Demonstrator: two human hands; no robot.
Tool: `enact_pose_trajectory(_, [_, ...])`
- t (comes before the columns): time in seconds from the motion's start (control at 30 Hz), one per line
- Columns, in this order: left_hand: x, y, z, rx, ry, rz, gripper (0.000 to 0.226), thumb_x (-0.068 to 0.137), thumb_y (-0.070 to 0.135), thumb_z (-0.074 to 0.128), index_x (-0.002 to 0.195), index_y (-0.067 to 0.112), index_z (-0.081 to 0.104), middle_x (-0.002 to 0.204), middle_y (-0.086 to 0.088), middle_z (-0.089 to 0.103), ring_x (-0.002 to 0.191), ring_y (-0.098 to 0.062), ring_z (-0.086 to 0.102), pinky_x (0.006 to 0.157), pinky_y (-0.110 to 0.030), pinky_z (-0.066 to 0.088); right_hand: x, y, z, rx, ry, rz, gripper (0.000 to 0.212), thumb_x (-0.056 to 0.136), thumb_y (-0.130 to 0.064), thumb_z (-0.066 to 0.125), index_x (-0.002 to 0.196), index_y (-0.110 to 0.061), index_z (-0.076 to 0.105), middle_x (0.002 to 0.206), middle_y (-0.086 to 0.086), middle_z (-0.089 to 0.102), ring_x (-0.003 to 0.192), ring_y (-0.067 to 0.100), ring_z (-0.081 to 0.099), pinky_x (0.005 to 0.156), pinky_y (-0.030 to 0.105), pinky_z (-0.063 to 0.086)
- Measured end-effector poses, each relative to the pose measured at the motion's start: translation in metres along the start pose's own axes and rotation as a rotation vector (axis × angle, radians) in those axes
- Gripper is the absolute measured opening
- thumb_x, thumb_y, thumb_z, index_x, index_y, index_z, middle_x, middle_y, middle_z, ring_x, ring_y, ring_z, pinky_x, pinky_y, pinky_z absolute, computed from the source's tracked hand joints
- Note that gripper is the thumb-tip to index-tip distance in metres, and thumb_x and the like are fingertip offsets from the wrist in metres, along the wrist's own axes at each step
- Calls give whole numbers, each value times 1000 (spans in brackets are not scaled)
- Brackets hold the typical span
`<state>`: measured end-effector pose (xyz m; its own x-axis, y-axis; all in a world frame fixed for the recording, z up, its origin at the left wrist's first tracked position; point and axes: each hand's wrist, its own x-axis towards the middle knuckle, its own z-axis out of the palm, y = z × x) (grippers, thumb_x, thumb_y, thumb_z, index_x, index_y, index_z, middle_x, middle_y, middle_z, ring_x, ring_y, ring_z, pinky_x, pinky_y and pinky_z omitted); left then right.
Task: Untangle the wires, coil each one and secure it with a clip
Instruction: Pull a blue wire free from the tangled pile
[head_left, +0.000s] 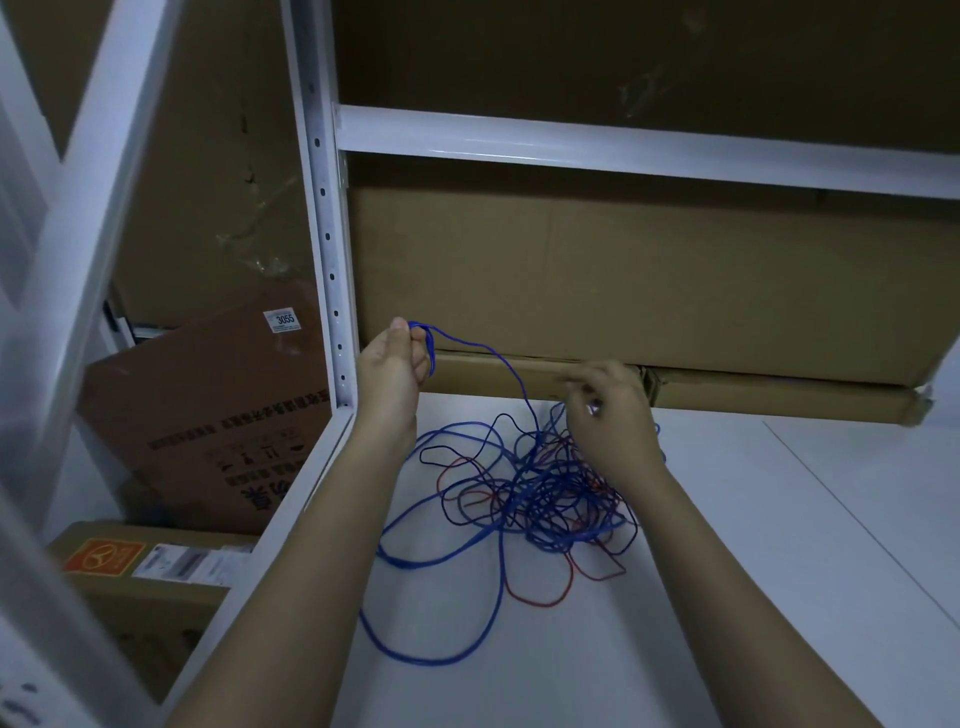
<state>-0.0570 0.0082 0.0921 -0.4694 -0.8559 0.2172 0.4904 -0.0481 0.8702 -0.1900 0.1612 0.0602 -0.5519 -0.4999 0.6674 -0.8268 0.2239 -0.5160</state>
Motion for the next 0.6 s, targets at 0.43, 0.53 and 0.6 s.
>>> enact_pose_trajectory(0.43, [-4, 13, -7, -122, -4, 5, 35, 106, 21, 32, 77, 15, 50, 45, 13, 31, 43, -4, 25, 52, -20, 23, -25, 25, 27, -13, -568, 238, 16, 96, -18, 56, 96, -7, 68, 94, 7, 67, 83, 17, 58, 62, 12, 40])
enact_pose_trajectory(0.53, [-2, 14, -13, -121, 14, 25, 35, 106, 21, 32, 77, 14, 50, 44, 13, 30, 43, -3, 26, 57, -23, 22, -28, 41, 23, -295, -616, 239, 15, 96, -14, 52, 100, -7, 66, 100, 10, 66, 90, 22, 59, 70, 26, 40])
enact_pose_trajectory(0.6, [-3, 13, -13, -66, -4, 41, 36, 106, 22, 32, 77, 14, 50, 44, 12, 30, 43, -4, 26, 57, -23, 23, -27, 40, 20, -322, -484, 193, 18, 95, -8, 51, 101, -7, 68, 101, 12, 65, 96, 27, 58, 73, 26, 40])
